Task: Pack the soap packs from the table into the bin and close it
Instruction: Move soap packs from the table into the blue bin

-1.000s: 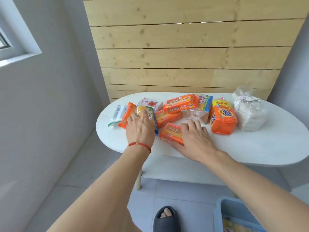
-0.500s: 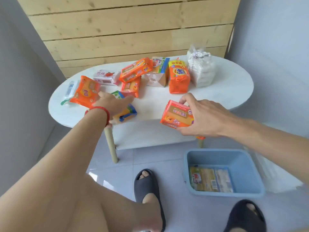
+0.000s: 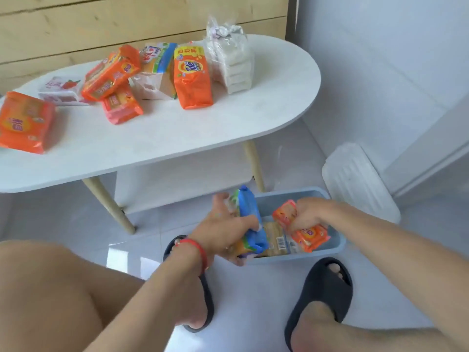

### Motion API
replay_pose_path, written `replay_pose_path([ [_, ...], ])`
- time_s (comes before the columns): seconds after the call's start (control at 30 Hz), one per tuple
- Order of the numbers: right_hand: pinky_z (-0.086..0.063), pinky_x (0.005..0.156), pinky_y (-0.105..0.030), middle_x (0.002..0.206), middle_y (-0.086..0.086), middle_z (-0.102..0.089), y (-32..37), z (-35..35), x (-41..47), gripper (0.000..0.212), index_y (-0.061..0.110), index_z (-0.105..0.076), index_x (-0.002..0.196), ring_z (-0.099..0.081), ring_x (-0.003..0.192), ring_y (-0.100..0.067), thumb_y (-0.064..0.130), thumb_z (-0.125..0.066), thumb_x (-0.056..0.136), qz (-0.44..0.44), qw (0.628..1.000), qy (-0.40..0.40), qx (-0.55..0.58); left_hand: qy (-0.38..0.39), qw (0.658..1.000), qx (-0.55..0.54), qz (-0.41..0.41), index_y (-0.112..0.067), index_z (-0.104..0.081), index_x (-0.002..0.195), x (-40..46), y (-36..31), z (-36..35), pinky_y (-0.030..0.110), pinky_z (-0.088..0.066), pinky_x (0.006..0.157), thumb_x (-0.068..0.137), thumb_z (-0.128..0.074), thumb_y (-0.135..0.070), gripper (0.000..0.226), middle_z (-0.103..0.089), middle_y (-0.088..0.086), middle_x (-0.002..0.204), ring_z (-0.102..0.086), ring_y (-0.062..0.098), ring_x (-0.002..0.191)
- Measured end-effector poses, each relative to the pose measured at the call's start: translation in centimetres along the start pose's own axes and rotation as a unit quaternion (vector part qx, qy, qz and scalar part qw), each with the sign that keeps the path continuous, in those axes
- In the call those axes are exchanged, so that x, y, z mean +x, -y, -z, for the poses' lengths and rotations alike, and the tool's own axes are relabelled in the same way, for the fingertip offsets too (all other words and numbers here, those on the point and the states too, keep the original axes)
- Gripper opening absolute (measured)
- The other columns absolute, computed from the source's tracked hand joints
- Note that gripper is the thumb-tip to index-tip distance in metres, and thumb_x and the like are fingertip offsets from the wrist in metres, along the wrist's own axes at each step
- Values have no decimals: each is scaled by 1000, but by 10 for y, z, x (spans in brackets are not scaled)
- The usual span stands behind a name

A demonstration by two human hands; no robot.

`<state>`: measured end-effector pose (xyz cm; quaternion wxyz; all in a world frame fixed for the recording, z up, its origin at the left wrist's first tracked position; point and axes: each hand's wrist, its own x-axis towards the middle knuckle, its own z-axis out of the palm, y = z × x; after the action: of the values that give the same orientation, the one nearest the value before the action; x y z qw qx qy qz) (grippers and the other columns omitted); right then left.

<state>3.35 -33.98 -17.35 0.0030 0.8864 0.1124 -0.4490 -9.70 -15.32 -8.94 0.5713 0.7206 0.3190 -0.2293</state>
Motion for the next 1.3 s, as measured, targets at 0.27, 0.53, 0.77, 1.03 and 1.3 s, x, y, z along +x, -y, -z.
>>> replay_pose_path([
  [0.27, -54, 82, -34, 120, -9, -69, -8, -64, 71, 70, 16, -65, 127, -67, 104, -26, 66, -68, 78, -73, 979, -97, 165, -56, 938, 341, -7, -13, -25, 143, 124, 33, -89, 41, -46, 102, 79, -71, -36, 82, -44, 17, 134, -47, 35, 124],
  [0.53, -50, 102, -38, 133, -11, -62, 0, -92, 100, 61, 17, -55, 137, -60, 119, -28, 50, -67, 86, -34, 981, -25, 189, -16, 807, 589, 36, 7, -11, 150, 167, 58, -128, 46, -40, 110, 97, -55, -28, 78, -18, 24, 152, -28, 43, 138],
  [0.77, -55, 96, -35, 122, -11, -68, 0, -94, 103, 31, 11, -62, 126, -66, 110, -27, 15, -61, 96, -16, 983, -59, 172, -23, 722, 690, -40, 0, -21, 151, 172, 69, -107, 49, -18, 122, 91, -62, -24, 77, -37, 17, 147, -35, 35, 139],
  [1.03, -56, 88, -39, 118, -8, -66, 12, -60, 64, 27, 15, -60, 121, -65, 103, -25, 25, -54, 97, 0, 990, -90, 105, 37, 770, 614, -170, -21, -56, 128, 132, 35, -55, 42, -50, 95, 92, -58, -29, 37, -59, 8, 124, -59, 28, 114],
  [1.3, -54, 64, -29, 77, -4, -75, 120, 18, -25, 40, 12, -68, 84, -68, 64, -20, 45, -47, 91, 155, 986, -36, -51, -131, 842, 439, -284, -28, -61, 121, 34, -37, 86, 37, -53, 84, 89, -51, -22, 34, -72, -4, 103, -66, 25, 96],
])
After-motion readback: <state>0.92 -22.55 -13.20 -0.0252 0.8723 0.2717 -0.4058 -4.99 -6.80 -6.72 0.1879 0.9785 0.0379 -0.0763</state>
